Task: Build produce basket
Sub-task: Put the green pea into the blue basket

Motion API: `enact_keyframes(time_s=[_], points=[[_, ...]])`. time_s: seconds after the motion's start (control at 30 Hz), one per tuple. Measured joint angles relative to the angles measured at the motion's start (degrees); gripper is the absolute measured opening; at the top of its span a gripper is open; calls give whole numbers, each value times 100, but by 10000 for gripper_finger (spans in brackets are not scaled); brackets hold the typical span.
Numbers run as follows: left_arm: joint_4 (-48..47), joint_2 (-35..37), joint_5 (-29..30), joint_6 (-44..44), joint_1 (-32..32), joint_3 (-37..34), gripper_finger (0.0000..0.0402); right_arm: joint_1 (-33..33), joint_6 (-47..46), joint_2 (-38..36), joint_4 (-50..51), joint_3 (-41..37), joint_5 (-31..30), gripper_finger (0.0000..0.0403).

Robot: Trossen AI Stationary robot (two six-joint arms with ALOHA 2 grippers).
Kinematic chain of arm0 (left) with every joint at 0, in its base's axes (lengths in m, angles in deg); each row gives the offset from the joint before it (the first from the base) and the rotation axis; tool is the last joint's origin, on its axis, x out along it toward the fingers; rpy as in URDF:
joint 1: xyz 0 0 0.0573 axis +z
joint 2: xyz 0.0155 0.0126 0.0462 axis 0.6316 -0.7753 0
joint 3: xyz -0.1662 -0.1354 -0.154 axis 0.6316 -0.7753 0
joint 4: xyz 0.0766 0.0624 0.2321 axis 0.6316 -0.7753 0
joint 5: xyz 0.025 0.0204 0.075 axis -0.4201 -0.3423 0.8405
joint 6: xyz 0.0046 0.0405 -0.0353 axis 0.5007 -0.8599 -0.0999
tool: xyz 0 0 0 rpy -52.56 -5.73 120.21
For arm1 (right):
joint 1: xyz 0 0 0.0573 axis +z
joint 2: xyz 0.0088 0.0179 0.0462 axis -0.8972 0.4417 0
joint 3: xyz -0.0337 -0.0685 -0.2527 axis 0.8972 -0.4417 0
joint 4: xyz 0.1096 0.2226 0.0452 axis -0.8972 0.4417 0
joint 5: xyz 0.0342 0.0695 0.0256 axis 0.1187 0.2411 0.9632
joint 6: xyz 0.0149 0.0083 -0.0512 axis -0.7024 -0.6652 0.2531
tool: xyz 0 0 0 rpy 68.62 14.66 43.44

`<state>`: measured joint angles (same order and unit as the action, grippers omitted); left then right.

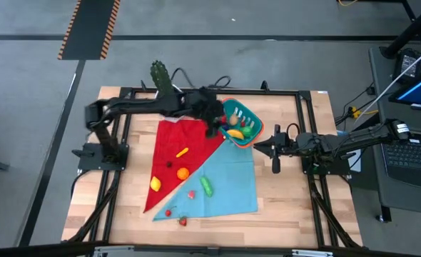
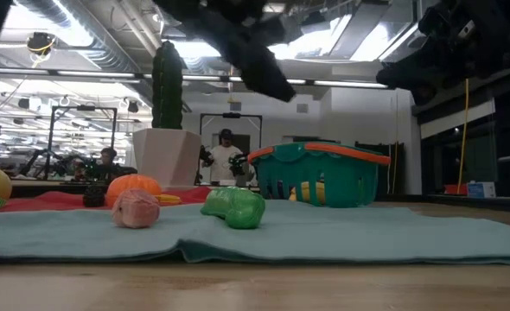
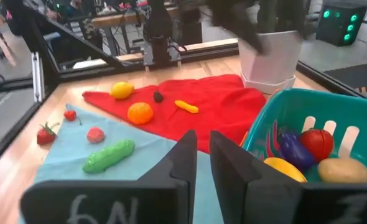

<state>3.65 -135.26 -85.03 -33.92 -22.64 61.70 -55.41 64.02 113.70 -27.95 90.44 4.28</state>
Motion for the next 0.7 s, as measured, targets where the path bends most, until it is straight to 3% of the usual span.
enact_keyframes(time_s=[0.3, 0.53, 0.7], points=[[1531, 2148, 143, 898, -671, -2762, 204, 153, -43, 304, -612, 0, -2, 47], [2425, 3759, 1569, 1245, -1616, -4384, 204, 347, -483, 1478, -791, 344, -12, 47], [2433, 4639, 2003, 1528, -2140, -5125, 204, 518, -430, 2421, -761, 1063, -2, 47]])
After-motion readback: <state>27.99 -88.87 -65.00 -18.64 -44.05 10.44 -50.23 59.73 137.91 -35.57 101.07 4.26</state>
